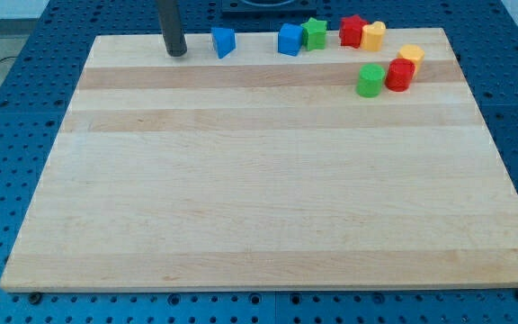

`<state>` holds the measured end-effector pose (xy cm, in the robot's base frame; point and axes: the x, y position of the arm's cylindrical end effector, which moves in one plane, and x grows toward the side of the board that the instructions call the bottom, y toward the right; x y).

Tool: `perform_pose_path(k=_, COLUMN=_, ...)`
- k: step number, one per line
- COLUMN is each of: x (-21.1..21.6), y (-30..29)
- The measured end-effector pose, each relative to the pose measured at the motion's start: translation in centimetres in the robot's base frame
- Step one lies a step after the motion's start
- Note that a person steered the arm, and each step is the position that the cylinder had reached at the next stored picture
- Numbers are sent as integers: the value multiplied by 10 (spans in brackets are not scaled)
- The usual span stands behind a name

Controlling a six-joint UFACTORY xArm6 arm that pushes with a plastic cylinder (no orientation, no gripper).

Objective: Push the blue cube upwards

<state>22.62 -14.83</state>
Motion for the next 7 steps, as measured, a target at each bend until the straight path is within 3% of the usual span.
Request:
perform_pose_path(k=3, x=-5, y=108)
perform_pose_path(k=5, x=15, y=109)
perform_pose_path(k=7, x=17, y=150)
